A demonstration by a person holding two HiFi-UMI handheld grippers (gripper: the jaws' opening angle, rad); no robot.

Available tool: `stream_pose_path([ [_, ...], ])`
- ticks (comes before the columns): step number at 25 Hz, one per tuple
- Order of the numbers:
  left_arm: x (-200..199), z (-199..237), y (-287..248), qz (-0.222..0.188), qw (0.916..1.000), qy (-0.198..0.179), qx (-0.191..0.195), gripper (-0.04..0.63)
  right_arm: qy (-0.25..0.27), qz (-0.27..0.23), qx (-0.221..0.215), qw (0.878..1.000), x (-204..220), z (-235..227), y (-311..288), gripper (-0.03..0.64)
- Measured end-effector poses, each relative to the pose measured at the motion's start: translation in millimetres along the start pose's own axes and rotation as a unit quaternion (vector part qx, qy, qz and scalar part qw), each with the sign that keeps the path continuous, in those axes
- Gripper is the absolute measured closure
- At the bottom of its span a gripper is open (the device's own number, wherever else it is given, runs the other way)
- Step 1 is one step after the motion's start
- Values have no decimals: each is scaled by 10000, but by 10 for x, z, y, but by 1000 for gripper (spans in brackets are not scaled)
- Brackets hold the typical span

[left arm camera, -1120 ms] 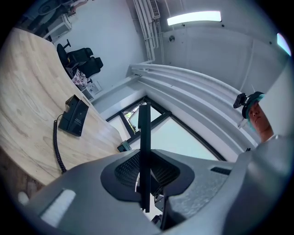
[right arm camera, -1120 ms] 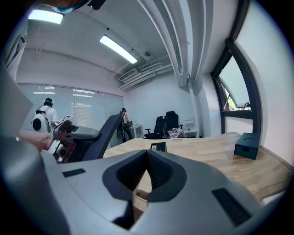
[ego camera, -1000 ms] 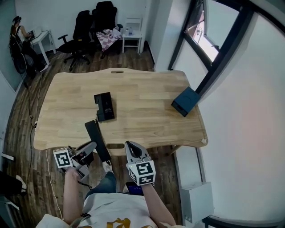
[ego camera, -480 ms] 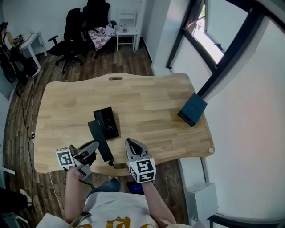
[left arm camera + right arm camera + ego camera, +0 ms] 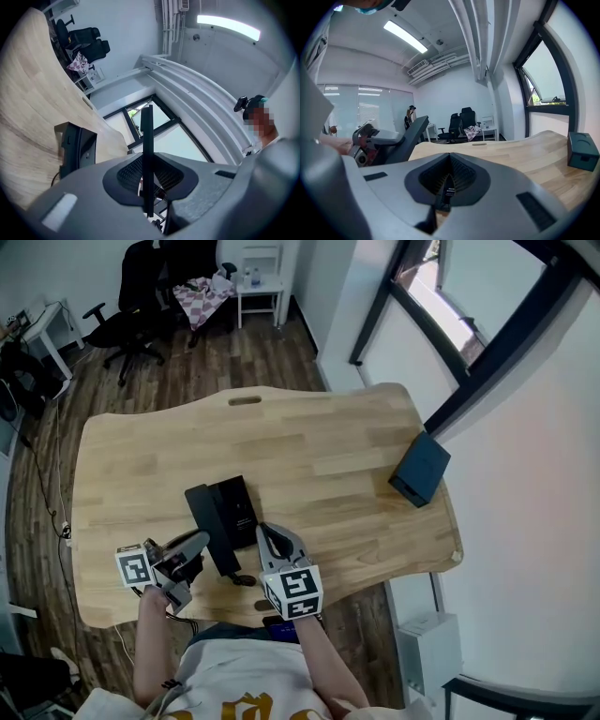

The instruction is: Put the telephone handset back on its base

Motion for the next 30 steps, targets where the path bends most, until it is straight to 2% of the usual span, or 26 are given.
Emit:
stream_pose_path([
  [6, -22, 167, 70, -82, 9994, 145, -305, 526, 8, 103, -148, 9998, -26, -78, -133, 611],
  [21, 121, 66, -82, -236, 9971, 108, -717, 526, 48, 157, -771, 9969, -119, -290, -286, 611],
  [26, 156, 49, -111, -328, 9965, 112, -761, 526, -245, 224, -740, 9967, -75, -409, -284, 611],
  [30, 190, 58, -75, -331, 9961, 133, -810, 526, -230, 271, -785, 9963, -64, -421, -293, 611],
])
Point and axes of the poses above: the fingertips, and each gripper's own axes: y backward along the fingers, z to its left, x out of its underside, the point moved 7 cm from there along y, backward along the fingers, and after that the axes turned 13 degrees about -y, right-handed, at the moved point
